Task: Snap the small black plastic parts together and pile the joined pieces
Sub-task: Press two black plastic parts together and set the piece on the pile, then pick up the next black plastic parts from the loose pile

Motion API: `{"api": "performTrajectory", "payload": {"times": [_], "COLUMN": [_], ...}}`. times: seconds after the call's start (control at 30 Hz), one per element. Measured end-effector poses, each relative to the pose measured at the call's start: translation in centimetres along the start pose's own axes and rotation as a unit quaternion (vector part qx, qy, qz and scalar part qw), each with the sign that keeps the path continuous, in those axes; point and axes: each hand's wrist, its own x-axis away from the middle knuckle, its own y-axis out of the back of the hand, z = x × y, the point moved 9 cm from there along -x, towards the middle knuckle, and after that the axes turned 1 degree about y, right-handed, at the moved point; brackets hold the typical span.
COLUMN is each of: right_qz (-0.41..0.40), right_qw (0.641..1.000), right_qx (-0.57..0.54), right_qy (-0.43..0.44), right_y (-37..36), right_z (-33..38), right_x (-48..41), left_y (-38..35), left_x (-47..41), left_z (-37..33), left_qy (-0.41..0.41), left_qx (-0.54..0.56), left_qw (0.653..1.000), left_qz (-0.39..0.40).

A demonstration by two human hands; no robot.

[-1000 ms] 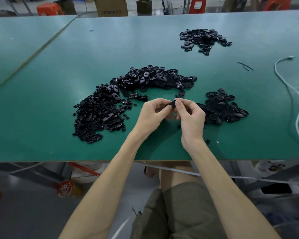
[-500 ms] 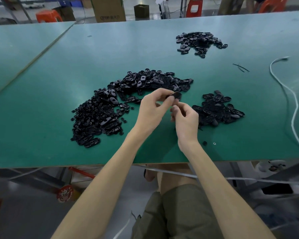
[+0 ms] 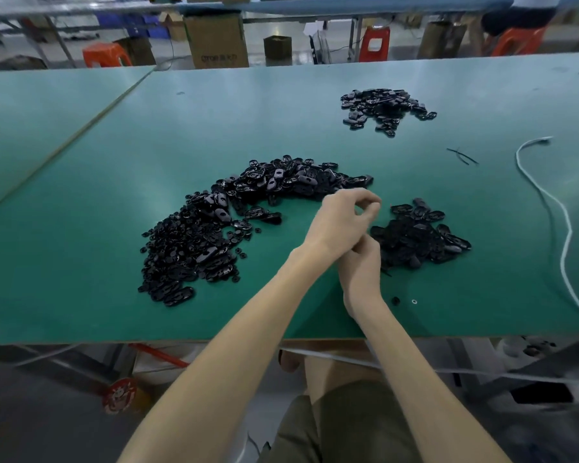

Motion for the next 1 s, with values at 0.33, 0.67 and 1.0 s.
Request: {"api": "performTrajectory", "payload": {"times": [0.33, 0.67, 1.0], "right_qz": [-0.004, -0.022, 0.03], "right_qw": [0.998, 0.998, 0.997], "right_qx": [0.066, 0.058, 0.05], "right_qy": [0.021, 0.027, 0.044], "right_y": [0.2, 0.5, -0.4], "right_z": [0.1, 0.2, 0.3], "right_x": [-0.5, -0.5, -0.6], "left_y": [9.5, 9.3, 6.7], "left_x": [1.2, 3.3, 4.6], "left_z": [9.7, 7.7, 7.4], "left_qy": [0.141, 0.027, 0.052], "left_qx": [-0.389, -0.245, 0.007], "left_qw": [0.907, 0.956, 0.998], "left_qz": [-0.08, -0.163, -0.027]}}
